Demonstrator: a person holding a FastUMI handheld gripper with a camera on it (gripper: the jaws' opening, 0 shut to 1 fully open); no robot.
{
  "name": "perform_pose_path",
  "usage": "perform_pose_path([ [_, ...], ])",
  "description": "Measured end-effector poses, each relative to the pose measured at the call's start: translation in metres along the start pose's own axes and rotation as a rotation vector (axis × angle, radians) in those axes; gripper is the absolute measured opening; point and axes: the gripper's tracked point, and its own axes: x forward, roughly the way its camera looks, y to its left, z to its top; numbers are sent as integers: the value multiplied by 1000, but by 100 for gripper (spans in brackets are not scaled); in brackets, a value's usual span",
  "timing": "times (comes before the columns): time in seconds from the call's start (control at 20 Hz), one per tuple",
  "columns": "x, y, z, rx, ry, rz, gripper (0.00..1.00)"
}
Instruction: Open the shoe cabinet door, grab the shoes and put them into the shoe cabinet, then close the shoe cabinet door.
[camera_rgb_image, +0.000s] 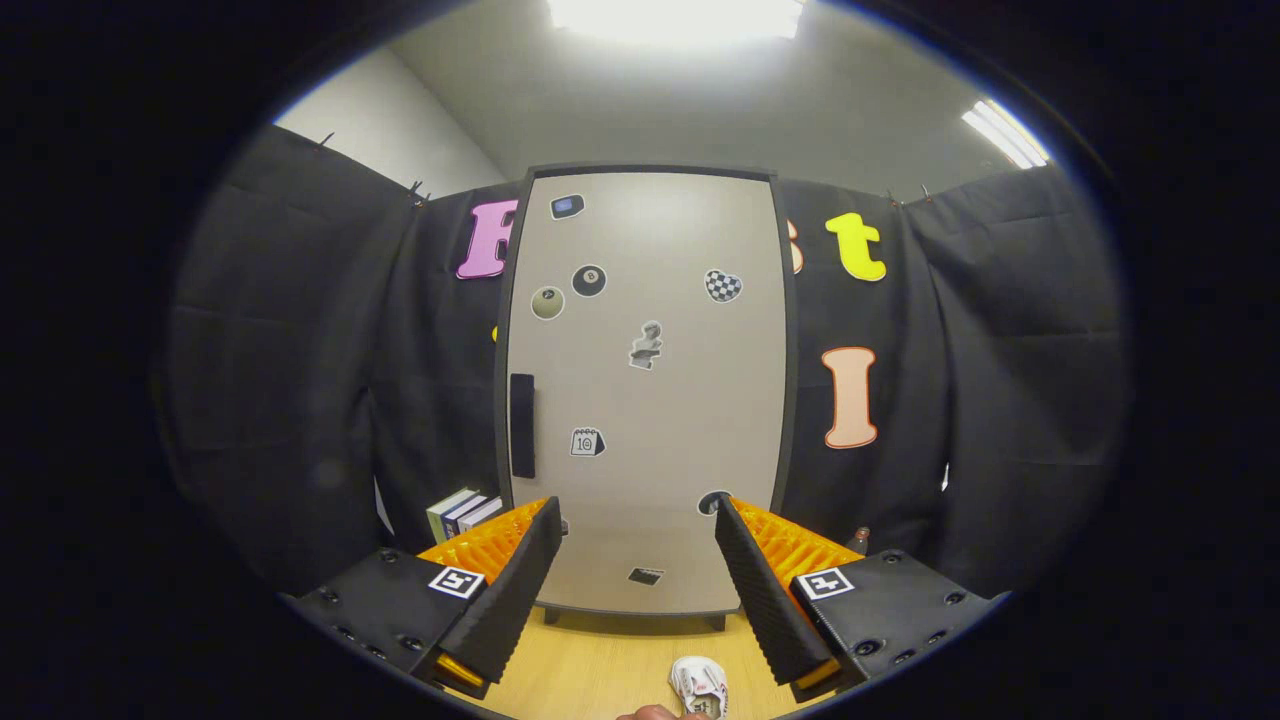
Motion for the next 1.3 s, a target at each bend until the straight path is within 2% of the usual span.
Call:
perform_pose_path([
  [0.55,84,56,39,15,-50,59,97],
  [0.85,137,90,52,-60,-88,81,97],
  [1.05,168,107,44,-121,-82,90,97],
  [1.3,198,125,25,-123,-40,93,97],
])
